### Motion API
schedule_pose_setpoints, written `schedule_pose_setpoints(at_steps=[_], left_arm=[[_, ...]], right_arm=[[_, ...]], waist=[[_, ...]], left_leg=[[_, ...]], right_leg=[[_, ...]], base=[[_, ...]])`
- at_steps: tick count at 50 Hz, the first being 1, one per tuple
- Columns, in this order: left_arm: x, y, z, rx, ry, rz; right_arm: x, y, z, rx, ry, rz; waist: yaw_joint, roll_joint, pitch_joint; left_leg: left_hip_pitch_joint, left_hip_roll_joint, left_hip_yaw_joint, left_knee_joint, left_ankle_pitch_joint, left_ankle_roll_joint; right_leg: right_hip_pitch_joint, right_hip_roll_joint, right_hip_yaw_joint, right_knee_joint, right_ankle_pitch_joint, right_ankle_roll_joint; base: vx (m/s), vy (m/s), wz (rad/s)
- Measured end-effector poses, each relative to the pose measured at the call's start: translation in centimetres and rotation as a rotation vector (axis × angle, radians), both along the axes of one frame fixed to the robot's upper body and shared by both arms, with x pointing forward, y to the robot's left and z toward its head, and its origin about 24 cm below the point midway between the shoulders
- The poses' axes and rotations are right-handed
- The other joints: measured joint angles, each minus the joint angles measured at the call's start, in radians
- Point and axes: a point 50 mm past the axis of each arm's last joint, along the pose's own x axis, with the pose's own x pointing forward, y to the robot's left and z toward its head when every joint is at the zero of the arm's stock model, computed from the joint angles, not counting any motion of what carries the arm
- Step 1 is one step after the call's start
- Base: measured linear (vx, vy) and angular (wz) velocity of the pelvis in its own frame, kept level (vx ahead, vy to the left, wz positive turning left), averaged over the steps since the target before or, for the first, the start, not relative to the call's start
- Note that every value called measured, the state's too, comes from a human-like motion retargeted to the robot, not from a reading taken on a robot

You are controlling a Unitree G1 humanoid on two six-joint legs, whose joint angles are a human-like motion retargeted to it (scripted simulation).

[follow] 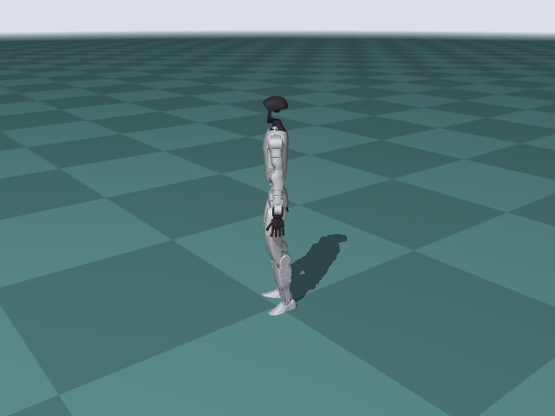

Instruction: In place motions

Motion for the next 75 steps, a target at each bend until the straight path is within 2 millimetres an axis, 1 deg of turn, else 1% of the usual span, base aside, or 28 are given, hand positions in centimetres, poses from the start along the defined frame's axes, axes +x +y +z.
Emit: schedule_pose_setpoints(at_steps=[5, 15, 21, 23, 30, 35, 40, 42, 46, 51, 53, 55, 58, 62, 65, 68, 70, 75], left_arm=[[-0.4, 0.8, 0.2, 0.024, 0.006, 0.025], [-1.5, 1.6, 0.4, 0.047, 0.036, 0.045], [-2.3, 2.2, 0.6, 0.063, 0.064, 0.054], [-2.4, 2.3, 0.6, 0.07, 0.071, 0.061], [-2.5, 2.0, 0.6, 0.081, 0.086, 0.091], [-2.8, 1.1, 0.4, 0.062, 0.091, 0.107], [-3.3, 0.0, 0.3, 0.046, 0.104, 0.114], [-3.7, -0.7, 0.2, 0.037, 0.12, 0.124], [-4.6, -1.9, 0.2, 0.015, 0.146, 0.153], [-5.5, -2.4, 0.3, 0.006, 0.183, 0.178], [-5.4, -2.2, 0.4, 0.008, 0.188, 0.173], [-4.9, -1.7, 0.3, 0.018, 0.173, 0.164], [-3.6, -0.8, 0.2, 0.035, 0.13, 0.151], [-1.8, 0.7, 0.3, 0.069, 0.066, 0.134], [-1.0, 1.9, 0.4, 0.098, 0.037, 0.116], [-1.0, 2.7, 0.6, 0.12, 0.031, 0.113], [-1.4, 3.1, 0.7, 0.131, 0.035, 0.126], [-3.1, 3.4, 1.0, 0.135, 0.073, 0.153]], right_arm=[[0.0, -0.1, 0.0, 0.001, -0.005, 0.004], [-0.7, -0.6, 0.2, -0.022, 0.028, 0.023], [-0.3, -1.3, 0.3, -0.046, 0.011, 0.021], [-0.1, -1.6, 0.3, -0.055, 0.002, 0.012], [1.8, -2.7, 0.5, -0.083, -0.05, -0.007], [3.5, -2.9, 0.5, -0.089, -0.108, -0.004], [5.1, -2.4, 0.4, -0.063, -0.145, 0.023], [6.0, -1.9, 0.4, -0.042, -0.169, 0.038], [7.7, -0.6, 0.3, 0.008, -0.228, 0.065], [9.5, 1.3, 0.4, 0.076, -0.286, 0.172], [9.9, 1.6, 0.4, 0.081, -0.302, 0.235], [9.9, 1.5, 0.4, 0.066, -0.304, 0.27], [9.0, 1.0, 0.3, 0.048, -0.286, 0.245], [7.3, -0.1, 0.2, 0.013, -0.241, 0.142], [6.3, -0.9, 0.2, -0.017, -0.216, 0.1], [5.7, -1.2, 0.2, -0.03, -0.198, 0.113], [5.6, -1.1, 0.2, -0.026, -0.191, 0.143], [6.4, -0.1, 0.1, 0.015, -0.212, 0.218]], waist=[[0.047, -0.009, 0.001], [0.186, -0.031, 0.001], [0.293, -0.045, 0.0], [0.34, -0.052, 0.001], [0.508, -0.068, 0.028], [0.592, -0.066, 0.055], [0.692, -0.069, 0.083], [0.742, -0.071, 0.099], [0.795, -0.071, 0.127], [0.791, -0.079, 0.139], [0.774, -0.083, 0.139], [0.756, -0.086, 0.139], [0.722, -0.089, 0.133], [0.67, -0.096, 0.121], [0.626, -0.099, 0.111], [0.579, -0.104, 0.097], [0.538, -0.107, 0.085], [0.403, -0.1, 0.055]], left_leg=[[-0.047, -0.013, -0.098, 0.024, 0.015, 0.011], [-0.173, -0.086, -0.418, 0.076, 0.07, 0.019], [-0.233, -0.173, -0.667, 0.069, 0.145, -0.007], [-0.247, -0.195, -0.715, 0.061, 0.173, -0.02], [-0.268, -0.243, -0.782, 0.03, 0.245, -0.085], [-0.257, -0.276, -0.847, 0.018, 0.268, -0.12], [-0.24, -0.303, -0.889, 0.003, 0.279, -0.139], [-0.231, -0.318, -0.903, -0.001, 0.281, -0.138], [-0.213, -0.341, -0.926, -0.001, 0.282, -0.132], [-0.2, -0.346, -0.935, -0.004, 0.279, -0.126], [-0.198, -0.341, -0.933, -0.004, 0.276, -0.122], [-0.197, -0.337, -0.928, -0.005, 0.273, -0.116], [-0.196, -0.331, -0.921, -0.005, 0.269, -0.101], [-0.19, -0.32, -0.906, -0.005, 0.259, -0.075], [-0.18, -0.308, -0.887, -0.002, 0.245, -0.05], [-0.17, -0.294, -0.865, 0.004, 0.225, -0.025], [-0.161, -0.283, -0.84, 0.01, 0.206, -0.006], [-0.127, -0.235, -0.753, 0.023, 0.137, 0.034]], right_leg=[[0.034, -0.024, -0.098, 0.001, -0.036, 0.008], [0.136, -0.072, -0.392, 0.01, -0.139, 0.051], [0.198, -0.075, -0.577, -0.003, -0.185, 0.096], [0.212, -0.073, -0.633, -0.01, -0.195, 0.111], [0.252, -0.061, -0.82, 0.005, -0.229, 0.165], [0.286, -0.049, -0.903, 0.033, -0.241, 0.18], [0.307, -0.05, -0.938, 0.046, -0.249, 0.193], [0.316, -0.053, -0.962, 0.047, -0.253, 0.197], [0.331, -0.063, -0.986, 0.055, -0.256, 0.198], [0.339, -0.066, -0.991, 0.059, -0.261, 0.199], [0.338, -0.067, -0.985, 0.061, -0.262, 0.198], [0.334, -0.068, -0.976, 0.062, -0.261, 0.196], [0.326, -0.069, -0.962, 0.062, -0.256, 0.191], [0.313, -0.076, -0.93, 0.059, -0.242, 0.182], [0.305, -0.082, -0.889, 0.057, -0.227, 0.17], [0.298, -0.089, -0.84, 0.053, -0.213, 0.156], [0.293, -0.093, -0.798, 0.048, -0.205, 0.144], [0.266, -0.093, -0.649, 0.032, -0.185, 0.108]], base=[[0.16, 0.17, 1.07], [0.17, 0.26, 1.69], [0.09, 0.38, 2.17], [-0.05, 0.36, 2.05], [-0.12, 0.3, 1.84], [-0.11, 0.22, 1.56], [-0.15, 0.15, 0.93], [-0.15, 0.08, 0.56], [-0.06, -0.02, 0.32], [0.04, -0.07, 0.03], [0.04, -0.08, -0.23], [0.04, -0.11, -0.33], [0.05, -0.11, -0.4], [0.09, -0.11, -0.64], [0.18, -0.15, -1.0], [0.22, -0.17, -1.23], [0.26, -0.27, -1.51], [0.17, -0.34, -2.06]])
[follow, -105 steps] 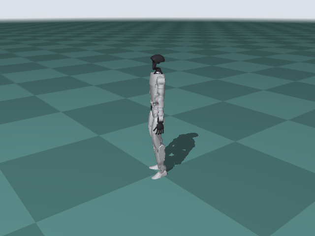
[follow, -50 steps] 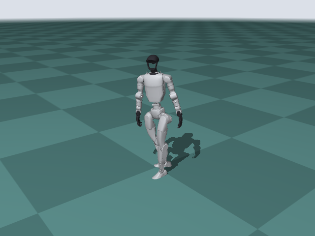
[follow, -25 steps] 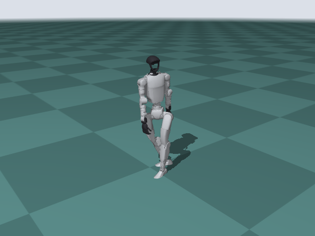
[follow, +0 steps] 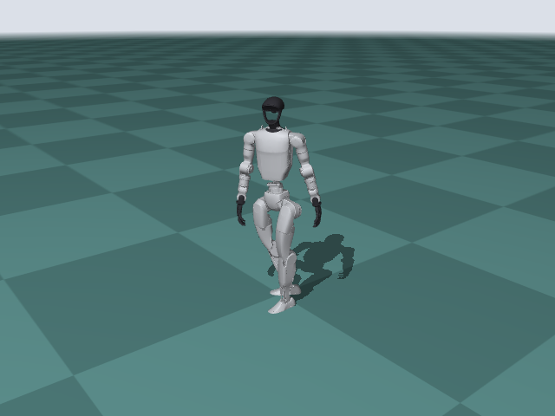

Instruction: In place motions

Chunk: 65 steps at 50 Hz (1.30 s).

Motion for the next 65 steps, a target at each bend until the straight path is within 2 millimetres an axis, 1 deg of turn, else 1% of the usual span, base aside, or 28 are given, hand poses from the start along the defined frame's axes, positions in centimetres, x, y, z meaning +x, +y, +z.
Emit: schedule_pose_setpoints(at_steps=[5, 10, 15, 18, 22, 26, 28, 30, 35, 39, 42, 45, 47, 48, 50, 52, 55, 58, 62, 65], left_arm=[[-0.6, -0.3, 0.0, -0.008, 0.019, -0.001], [-0.3, -0.2, 0.0, -0.01, -0.004, 0.011], [0.4, 0.4, 0.0, -0.018, -0.019, -0.008], [1.2, 0.6, 0.0, -0.023, -0.045, -0.007], [3.1, 0.8, -0.1, -0.001, -0.117, 0.016], [4.8, 0.4, -0.2, -0.014, -0.165, 0.005], [5.2, 0.0, -0.3, -0.033, -0.175, -0.007], [5.3, -0.5, -0.4, -0.056, -0.182, -0.021], [4.6, -1.4, -0.6, -0.091, -0.154, -0.076], [3.2, -2.3, -0.8, -0.119, -0.092, -0.098], [2.5, -3.0, -0.9, -0.139, -0.064, -0.085], [1.9, -3.6, -0.9, -0.153, -0.046, -0.073], [1.9, -3.7, -1.0, -0.159, -0.037, -0.087], [2.0, -3.7, -1.0, -0.158, -0.033, -0.098], [2.1, -3.5, -0.9, -0.154, -0.028, -0.119], [2.2, -3.1, -0.8, -0.147, -0.017, -0.137], [1.7, -2.8, -0.7, -0.145, 0.017, -0.149], [1.4, -2.9, -0.7, -0.136, 0.021, -0.111], [0.5, -3.0, -0.6, -0.14, 0.033, -0.072], [-0.1, -2.9, -0.5, -0.134, 0.052, -0.08]], right_arm=[[0.3, 0.7, -0.1, 0.026, -0.001, 0.016], [-0.5, 1.0, -0.2, 0.027, 0.029, 0.021], [-1.9, 0.4, -0.2, -0.008, 0.081, 0.003], [-3.0, -0.1, -0.1, -0.025, 0.121, -0.059], [-4.7, -0.4, 0.0, -0.027, 0.161, -0.18], [-6.6, -0.3, 0.0, -0.025, 0.202, -0.281], [-7.4, -0.2, 0.1, -0.025, 0.222, -0.304], [-7.7, 0.0, 0.1, -0.02, 0.235, -0.311], [-7.0, 0.4, -0.1, 0.007, 0.212, -0.283], [-5.5, 0.8, -0.3, 0.028, 0.167, -0.199], [-3.9, 0.9, -0.3, 0.037, 0.125, -0.134], [-2.6, 1.0, -0.3, 0.039, 0.093, -0.081], [-2.3, 0.9, -0.3, 0.039, 0.082, -0.069], [-2.2, 0.9, -0.3, 0.04, 0.08, -0.071], [-2.4, 0.9, -0.3, 0.04, 0.082, -0.08], [-3.0, 0.9, -0.3, 0.043, 0.1, -0.091], [-4.1, 1.1, -0.4, 0.043, 0.129, -0.106], [-4.1, 1.2, -0.4, 0.042, 0.129, -0.107], [-4.1, 1.3, -0.4, 0.045, 0.136, -0.102], [-4.0, 1.3, -0.4, 0.051, 0.142, -0.105]], waist=[[-0.08, 0.03, -0.021], [-0.185, 0.048, -0.055], [-0.294, 0.072, -0.081], [-0.35, 0.095, -0.098], [-0.397, 0.106, -0.095], [-0.403, 0.099, -0.085], [-0.406, 0.097, -0.083], [-0.408, 0.097, -0.081], [-0.407, 0.092, -0.068], [-0.409, 0.084, -0.052], [-0.404, 0.086, -0.04], [-0.398, 0.093, -0.031], [-0.399, 0.1, -0.025], [-0.403, 0.103, -0.024], [-0.401, 0.097, -0.026], [-0.385, 0.085, -0.036], [-0.376, 0.082, -0.048], [-0.397, 0.081, -0.043], [-0.435, 0.081, -0.052], [-0.439, 0.079, -0.056]], left_leg=[[0.039, 0.075, 0.165, 0.006, -0.068, 0.012], [0.073, 0.145, 0.369, -0.001, -0.121, 0.007], [0.105, 0.188, 0.519, -0.016, -0.151, -0.015], [0.112, 0.21, 0.581, -0.019, -0.157, -0.038], [0.117, 0.226, 0.625, -0.016, -0.157, -0.058], [0.123, 0.225, 0.64, -0.017, -0.16, -0.052], [0.122, 0.225, 0.644, -0.017, -0.16, -0.048], [0.12, 0.228, 0.65, -0.017, -0.159, -0.046], [0.119, 0.226, 0.666, -0.02, -0.158, -0.037], [0.119, 0.22, 0.676, -0.021, -0.159, -0.027], [0.117, 0.225, 0.702, -0.023, -0.161, -0.022], [0.113, 0.235, 0.731, -0.02, -0.161, -0.023], [0.104, 0.243, 0.731, -0.014, -0.16, -0.023], [0.099, 0.247, 0.723, -0.01, -0.16, -0.025], [0.09, 0.247, 0.714, -0.002, -0.162, -0.028], [0.075, 0.248, 0.703, 0.011, -0.165, -0.034], [0.06, 0.256, 0.672, 0.019, -0.162, -0.039], [0.063, 0.263, 0.673, 0.017, -0.157, -0.045], [0.076, 0.274, 0.708, 0.011, -0.154, -0.058], [0.091, 0.289, 0.74, 0.009, -0.156, -0.069]], right_leg=[[-0.052, 0.009, 0.18, -0.002, 0.032, -0.027], [-0.119, 0.03, 0.344, -0.021, 0.085, -0.052], [-0.177, 0.053, 0.477, -0.031, 0.129, -0.065], [-0.217, 0.063, 0.546, -0.02, 0.145, -0.065], [-0.246, 0.066, 0.597, -0.009, 0.161, -0.066], [-0.252, 0.063, 0.61, -0.007, 0.171, -0.069], [-0.256, 0.061, 0.613, -0.004, 0.173, -0.068], [-0.265, 0.058, 0.621, 0.004, 0.174, -0.065], [-0.281, 0.052, 0.636, 0.021, 0.178, -0.065], [-0.294, 0.052, 0.646, 0.035, 0.191, -0.073], [-0.313, 0.059, 0.665, 0.058, 0.182, -0.088], [-0.314, 0.052, 0.602, 0.056, 0.168, -0.103], [-0.291, 0.023, 0.481, 0.043, 0.17, -0.102], [-0.279, 0.008, 0.416, 0.037, 0.175, -0.101], [-0.268, -0.008, 0.351, 0.032, 0.207, -0.094], [-0.282, -0.016, 0.361, 0.054, 0.205, -0.079], [-0.308, -0.018, 0.419, 0.087, 0.207, -0.062], [-0.308, -0.002, 0.473, 0.079, 0.205, -0.059], [-0.289, 0.014, 0.44, 0.021, 0.213, -0.087], [-0.29, 0.032, 0.471, -0.009, 0.233, -0.094]], base=[[0.01, -0.38, -2.3], [-0.11, -0.41, -2.17], [-0.22, -0.27, -1.6], [-0.19, -0.11, -1.19], [-0.2, -0.09, -0.65], [-0.12, -0.05, -0.17], [-0.07, -0.02, -0.06], [-0.11, -0.01, -0.17], [-0.07, 0.0, -0.14], [-0.07, 0.01, -0.13], [-0.12, 0.02, -0.45], [-0.13, 0.03, -0.48], [-0.14, 0.02, -0.05], [-0.13, -0.02, 0.2], [-0.09, -0.05, 0.2], [0.01, -0.08, 0.09], [-0.04, -0.13, 0.21], [-0.14, -0.14, 0.09], [-0.17, -0.15, -0.22], [-0.23, -0.19, -0.53]])
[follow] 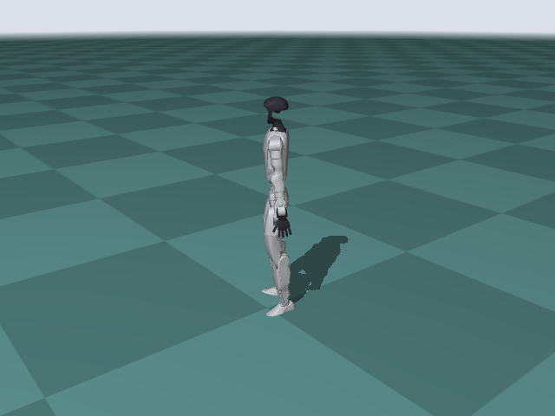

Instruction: In place motions

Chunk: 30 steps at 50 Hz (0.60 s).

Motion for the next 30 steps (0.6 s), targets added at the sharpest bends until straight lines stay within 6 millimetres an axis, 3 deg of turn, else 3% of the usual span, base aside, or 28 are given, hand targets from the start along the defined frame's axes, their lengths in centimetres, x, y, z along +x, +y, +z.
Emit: schedule_pose_setpoints(at_steps=[5, 16, 22, 30], left_arm=[[-1.0, -0.2, 0.1, 0.003, 0.022, 0.009], [-2.7, -1.5, 0.1, -0.014, 0.047, 0.075], [-1.6, -1.9, -0.2, -0.029, 0.022, 0.044], [1.4, -2.2, -0.6, -0.041, -0.071, -0.012]], right_arm=[[1.1, 0.0, 0.0, 0.001, -0.024, 0.039], [5.4, 1.1, 0.3, 0.034, -0.113, 0.15], [5.9, 0.8, 0.4, 0.023, -0.127, 0.14], [4.6, -0.2, 0.3, -0.014, -0.093, 0.077]], waist=[[-0.033, -0.004, -0.008], [-0.138, 0.008, -0.039], [-0.219, 0.03, -0.044], [-0.287, 0.065, -0.037]], left_leg=[[0.04, 0.028, 0.076, -0.005, -0.012, -0.026], [0.127, 0.061, 0.263, -0.027, -0.041, -0.087], [0.147, 0.062, 0.32, -0.034, -0.045, -0.105], [0.143, 0.056, 0.347, -0.039, -0.05, -0.111]], right_leg=[[-0.016, 0.029, 0.064, -0.021, 0.024, -0.013], [-0.107, 0.118, 0.326, -0.015, 0.081, -0.03], [-0.126, 0.148, 0.408, -0.02, 0.1, -0.033], [-0.141, 0.153, 0.436, -0.019, 0.101, -0.031]], base=[[-0.24, -0.16, -0.79], [-0.27, -0.07, -1.32], [-0.14, 0.03, -0.74], [-0.07, 0.06, -0.19]])
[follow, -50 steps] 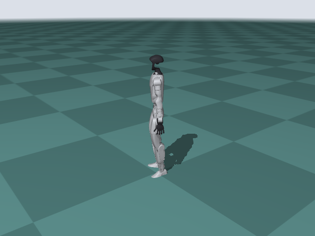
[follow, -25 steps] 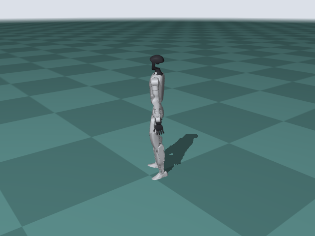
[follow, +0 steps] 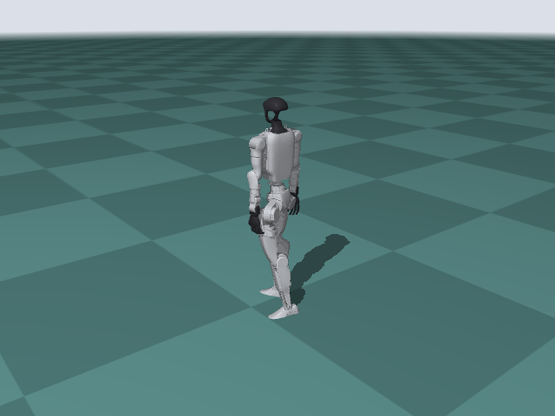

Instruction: In place motions

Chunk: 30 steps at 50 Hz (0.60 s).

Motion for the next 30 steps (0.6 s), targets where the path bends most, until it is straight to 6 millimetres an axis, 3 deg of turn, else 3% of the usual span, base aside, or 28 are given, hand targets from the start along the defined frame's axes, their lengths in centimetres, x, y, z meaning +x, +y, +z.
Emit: schedule_pose_setpoints(at_steps=[9, 17, 30], left_arm=[[-1.3, -0.5, 0.1, -0.017, 0.047, -0.007], [-1.9, -0.5, 0.2, -0.02, 0.07, -0.011], [-0.9, 0.0, 0.1, -0.015, 0.041, -0.011]], right_arm=[[-0.2, -1.0, 0.1, -0.043, 0.007, -0.014], [-0.9, -1.0, 0.1, -0.041, 0.039, 0.022], [-2.7, -1.4, 0.1, -0.043, 0.1, -0.007]], waist=[[0.044, 0.003, -0.003], [0.112, -0.006, -0.004], [0.304, -0.019, -0.012]], left_leg=[[-0.004, -0.012, -0.003, 0.004, -0.008, 0.006], [-0.035, -0.026, -0.064, 0.004, 0.0, 0.035], [-0.157, -0.095, -0.38, 0.026, 0.035, 0.105]], right_leg=[[0.008, -0.016, -0.014, 0.002, -0.011, 0.005], [0.058, -0.066, -0.144, -0.004, -0.053, 0.012], [0.205, -0.156, -0.494, -0.042, -0.149, 0.04]], base=[[0.05, 0.03, 0.13], [0.2, 0.02, 0.89], [0.33, 0.15, 1.4]])
